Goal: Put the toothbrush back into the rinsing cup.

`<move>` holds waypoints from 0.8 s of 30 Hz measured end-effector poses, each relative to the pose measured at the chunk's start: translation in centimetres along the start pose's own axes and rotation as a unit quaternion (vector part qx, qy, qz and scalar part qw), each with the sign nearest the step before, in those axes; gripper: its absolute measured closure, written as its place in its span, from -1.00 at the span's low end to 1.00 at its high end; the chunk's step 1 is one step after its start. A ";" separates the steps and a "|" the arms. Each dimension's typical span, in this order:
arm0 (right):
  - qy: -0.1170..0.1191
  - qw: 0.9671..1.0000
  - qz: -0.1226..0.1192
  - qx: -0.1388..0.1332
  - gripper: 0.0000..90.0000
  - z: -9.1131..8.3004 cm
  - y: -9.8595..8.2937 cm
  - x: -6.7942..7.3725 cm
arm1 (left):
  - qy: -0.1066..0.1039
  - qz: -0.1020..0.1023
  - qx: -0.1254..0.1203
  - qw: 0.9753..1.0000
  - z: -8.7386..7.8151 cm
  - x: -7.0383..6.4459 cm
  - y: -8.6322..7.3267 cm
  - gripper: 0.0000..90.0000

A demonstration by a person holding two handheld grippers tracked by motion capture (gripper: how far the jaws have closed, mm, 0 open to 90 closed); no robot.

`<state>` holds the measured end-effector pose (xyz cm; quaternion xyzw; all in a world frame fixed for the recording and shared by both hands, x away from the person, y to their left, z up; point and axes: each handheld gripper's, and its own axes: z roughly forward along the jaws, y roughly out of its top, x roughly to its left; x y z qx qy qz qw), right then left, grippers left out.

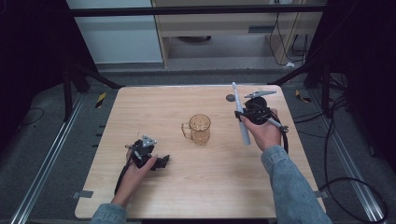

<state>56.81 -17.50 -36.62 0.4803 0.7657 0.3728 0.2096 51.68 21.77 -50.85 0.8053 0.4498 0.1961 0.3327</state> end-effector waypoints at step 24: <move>0.008 0.998 -0.010 -0.055 0.49 0.2 2.6 1.7 | 0.000 0.000 0.000 1.000 0.0 0.0 0.0 -1.00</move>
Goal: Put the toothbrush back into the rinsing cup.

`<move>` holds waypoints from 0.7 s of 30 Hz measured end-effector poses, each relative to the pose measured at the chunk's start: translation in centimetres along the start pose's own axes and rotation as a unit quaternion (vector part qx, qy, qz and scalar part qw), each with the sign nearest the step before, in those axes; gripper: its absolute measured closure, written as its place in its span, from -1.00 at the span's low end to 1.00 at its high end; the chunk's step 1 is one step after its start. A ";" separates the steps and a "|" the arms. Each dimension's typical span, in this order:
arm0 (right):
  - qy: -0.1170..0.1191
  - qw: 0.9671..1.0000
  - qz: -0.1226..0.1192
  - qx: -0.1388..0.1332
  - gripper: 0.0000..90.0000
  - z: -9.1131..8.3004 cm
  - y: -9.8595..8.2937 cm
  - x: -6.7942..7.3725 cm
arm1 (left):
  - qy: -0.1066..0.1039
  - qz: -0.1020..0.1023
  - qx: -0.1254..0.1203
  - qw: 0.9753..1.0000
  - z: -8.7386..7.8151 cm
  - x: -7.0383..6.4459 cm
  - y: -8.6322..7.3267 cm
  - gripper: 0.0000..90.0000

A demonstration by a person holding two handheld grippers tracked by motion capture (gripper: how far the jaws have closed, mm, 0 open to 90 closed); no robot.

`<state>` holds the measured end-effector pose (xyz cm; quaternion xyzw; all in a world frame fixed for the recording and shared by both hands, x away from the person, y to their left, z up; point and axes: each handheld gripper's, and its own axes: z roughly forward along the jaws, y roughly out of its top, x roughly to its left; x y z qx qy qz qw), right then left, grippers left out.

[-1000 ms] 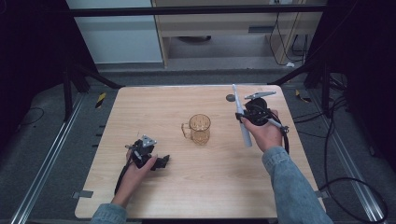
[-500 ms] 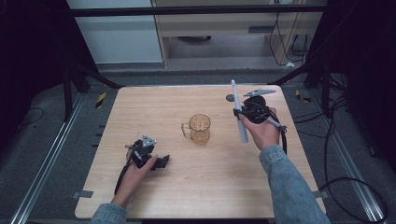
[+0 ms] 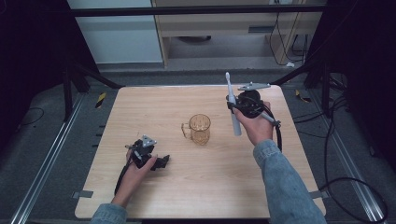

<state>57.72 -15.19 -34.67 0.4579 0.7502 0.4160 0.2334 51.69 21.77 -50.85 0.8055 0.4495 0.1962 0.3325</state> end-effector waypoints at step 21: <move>0.029 0.999 -0.014 -0.032 0.49 1.2 2.8 2.0 | 0.000 0.002 0.002 1.000 0.0 0.0 0.0 -1.00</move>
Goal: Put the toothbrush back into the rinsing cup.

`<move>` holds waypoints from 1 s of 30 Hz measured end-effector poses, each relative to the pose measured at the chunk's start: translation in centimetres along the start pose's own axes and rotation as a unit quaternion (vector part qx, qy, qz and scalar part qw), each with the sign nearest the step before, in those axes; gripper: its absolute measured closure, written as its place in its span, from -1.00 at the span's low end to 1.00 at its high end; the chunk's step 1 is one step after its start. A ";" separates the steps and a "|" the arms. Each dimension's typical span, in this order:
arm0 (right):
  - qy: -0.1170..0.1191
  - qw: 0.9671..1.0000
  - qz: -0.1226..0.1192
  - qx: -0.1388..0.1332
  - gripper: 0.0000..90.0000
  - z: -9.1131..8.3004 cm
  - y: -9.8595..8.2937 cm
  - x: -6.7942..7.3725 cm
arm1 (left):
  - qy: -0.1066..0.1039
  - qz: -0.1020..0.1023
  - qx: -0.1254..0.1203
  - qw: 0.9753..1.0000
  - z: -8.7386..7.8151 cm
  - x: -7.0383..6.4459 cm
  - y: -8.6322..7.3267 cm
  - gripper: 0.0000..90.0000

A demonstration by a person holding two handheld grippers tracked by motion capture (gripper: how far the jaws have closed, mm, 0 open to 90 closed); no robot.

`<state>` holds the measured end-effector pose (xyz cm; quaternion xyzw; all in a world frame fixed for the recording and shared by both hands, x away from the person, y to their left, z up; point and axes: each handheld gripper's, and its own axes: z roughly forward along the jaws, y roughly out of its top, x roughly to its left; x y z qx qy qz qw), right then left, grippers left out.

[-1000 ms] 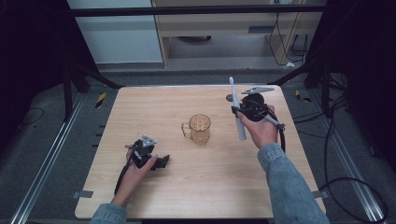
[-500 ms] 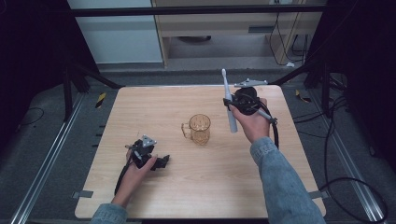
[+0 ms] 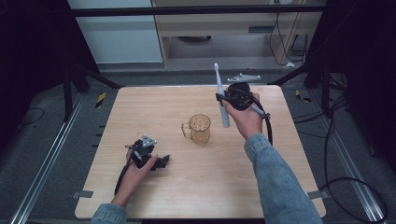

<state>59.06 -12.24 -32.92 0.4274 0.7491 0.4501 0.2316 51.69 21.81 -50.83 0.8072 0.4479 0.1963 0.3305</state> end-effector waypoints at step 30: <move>0.030 0.999 0.011 -0.037 0.49 2.3 1.8 2.1 | -0.001 -0.001 -0.002 1.000 0.1 0.0 0.0 -1.00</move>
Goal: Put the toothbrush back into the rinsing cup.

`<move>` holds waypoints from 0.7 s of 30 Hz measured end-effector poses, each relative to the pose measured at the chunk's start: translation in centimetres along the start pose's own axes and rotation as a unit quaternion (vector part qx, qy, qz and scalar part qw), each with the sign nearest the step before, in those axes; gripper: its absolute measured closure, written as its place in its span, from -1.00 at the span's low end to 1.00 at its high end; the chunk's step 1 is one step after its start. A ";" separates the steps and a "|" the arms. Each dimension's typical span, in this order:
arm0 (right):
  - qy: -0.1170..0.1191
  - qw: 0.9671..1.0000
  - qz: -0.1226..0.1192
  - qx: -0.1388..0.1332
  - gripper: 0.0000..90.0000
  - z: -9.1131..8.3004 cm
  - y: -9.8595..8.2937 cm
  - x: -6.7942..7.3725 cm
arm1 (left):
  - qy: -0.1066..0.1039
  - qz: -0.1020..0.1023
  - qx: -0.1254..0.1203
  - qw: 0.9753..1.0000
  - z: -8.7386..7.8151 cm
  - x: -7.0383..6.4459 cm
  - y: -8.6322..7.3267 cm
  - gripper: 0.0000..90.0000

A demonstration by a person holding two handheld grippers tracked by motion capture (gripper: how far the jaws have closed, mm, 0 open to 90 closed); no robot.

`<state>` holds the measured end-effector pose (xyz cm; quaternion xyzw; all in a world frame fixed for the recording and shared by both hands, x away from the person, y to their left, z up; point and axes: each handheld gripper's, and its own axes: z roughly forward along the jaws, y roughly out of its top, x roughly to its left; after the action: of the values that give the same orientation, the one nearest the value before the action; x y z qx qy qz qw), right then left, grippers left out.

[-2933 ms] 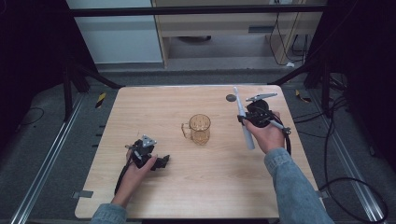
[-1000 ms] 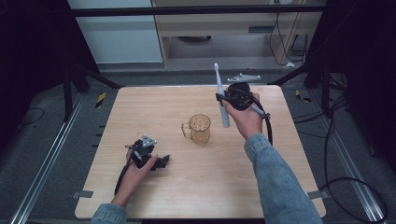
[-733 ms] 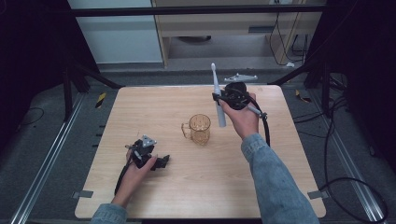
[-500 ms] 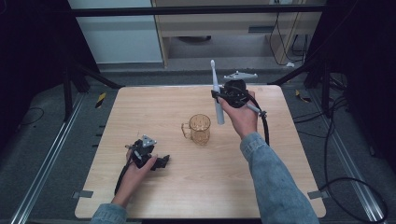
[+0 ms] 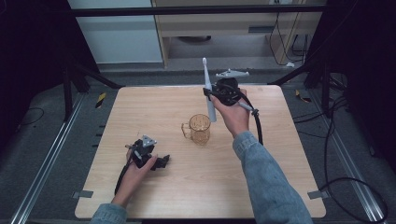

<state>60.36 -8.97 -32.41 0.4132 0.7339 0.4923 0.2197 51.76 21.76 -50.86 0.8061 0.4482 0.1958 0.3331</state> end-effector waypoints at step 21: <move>0.011 1.000 -0.005 -0.014 0.49 0.3 0.4 1.7 | 0.001 -0.003 -0.002 1.000 0.0 -0.1 0.0 -1.00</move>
<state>59.77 -7.28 -32.07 0.4014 0.7313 0.5058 0.2196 51.73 21.71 -50.88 0.8038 0.4507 0.1967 0.3349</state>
